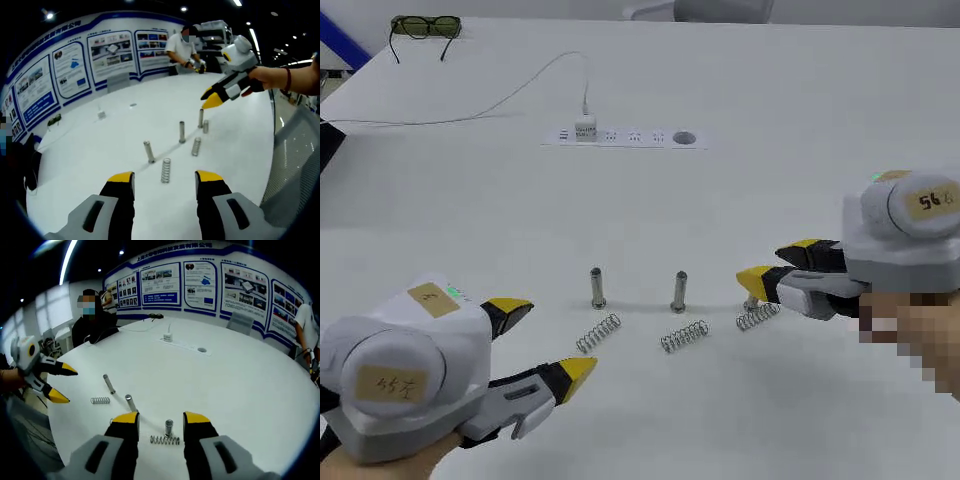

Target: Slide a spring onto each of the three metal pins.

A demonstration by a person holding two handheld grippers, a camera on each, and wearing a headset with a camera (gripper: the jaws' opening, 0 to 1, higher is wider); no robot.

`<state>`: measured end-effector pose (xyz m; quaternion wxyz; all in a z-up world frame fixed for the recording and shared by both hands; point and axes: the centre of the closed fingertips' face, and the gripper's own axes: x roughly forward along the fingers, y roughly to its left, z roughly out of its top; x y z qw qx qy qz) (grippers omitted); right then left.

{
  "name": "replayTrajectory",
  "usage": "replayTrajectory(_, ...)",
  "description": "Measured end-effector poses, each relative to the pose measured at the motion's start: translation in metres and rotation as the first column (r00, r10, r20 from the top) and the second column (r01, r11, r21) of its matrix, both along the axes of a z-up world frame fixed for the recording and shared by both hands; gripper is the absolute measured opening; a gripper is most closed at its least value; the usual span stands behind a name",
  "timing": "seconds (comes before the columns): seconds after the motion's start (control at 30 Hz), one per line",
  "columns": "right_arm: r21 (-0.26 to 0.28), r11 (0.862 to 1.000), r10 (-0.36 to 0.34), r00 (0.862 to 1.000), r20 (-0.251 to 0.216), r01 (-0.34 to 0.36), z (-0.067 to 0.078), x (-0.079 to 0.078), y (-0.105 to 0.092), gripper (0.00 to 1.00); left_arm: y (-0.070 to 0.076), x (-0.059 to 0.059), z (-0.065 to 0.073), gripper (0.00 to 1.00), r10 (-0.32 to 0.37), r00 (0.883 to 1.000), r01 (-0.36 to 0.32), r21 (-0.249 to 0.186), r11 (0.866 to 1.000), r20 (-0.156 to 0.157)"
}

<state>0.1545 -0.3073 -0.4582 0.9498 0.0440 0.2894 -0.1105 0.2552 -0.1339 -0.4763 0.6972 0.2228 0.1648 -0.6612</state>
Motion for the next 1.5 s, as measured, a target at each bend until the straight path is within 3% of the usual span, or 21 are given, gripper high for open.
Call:
replayTrajectory(0.1,0.02,1.0,-0.005,0.999,0.048,0.004,0.005,0.0,0.002,0.4,-0.003,0.002,-0.008,0.47,-0.005,1.0,0.005,0.008,1.0,-0.013)
replayTrajectory(0.43,0.014,0.998,0.055,0.992,0.112,-0.057,0.013,-0.004,0.019,0.46,-0.011,0.005,-0.029,0.36,-0.04,0.999,0.04,0.044,0.998,-0.008)
replayTrajectory(0.7,0.034,0.993,0.105,0.984,0.147,-0.111,0.014,-0.008,0.033,0.53,-0.02,0.007,-0.044,0.3,-0.065,0.998,0.067,0.071,0.995,-0.019)
replayTrajectory(0.8,0.052,0.992,0.105,0.981,0.162,-0.115,0.014,-0.009,0.037,0.55,-0.023,0.007,-0.051,0.28,-0.068,0.997,0.071,0.08,0.994,-0.04)
replayTrajectory(0.93,0.052,0.993,0.099,0.983,0.157,-0.109,0.013,-0.012,0.036,0.55,-0.025,0.009,-0.057,0.24,-0.08,0.996,0.083,0.098,0.992,-0.039)
replayTrajectory(1.17,0.061,0.991,0.105,0.983,0.149,-0.115,0.01,-0.014,0.041,0.56,-0.03,0.005,-0.062,0.2,-0.077,0.993,0.084,0.086,0.993,-0.091)
replayTrajectory(1.3,0.072,0.992,0.092,0.983,0.157,-0.105,0.01,-0.014,0.042,0.56,-0.032,0.004,-0.063,0.18,-0.092,0.993,0.099,0.091,0.991,-0.076)
replayTrajectory(1.5,0.078,0.993,0.08,0.985,0.15,-0.092,0.009,-0.016,0.041,0.56,-0.035,0.005,-0.063,0.15,-0.088,0.993,0.095,0.09,0.991,-0.081)
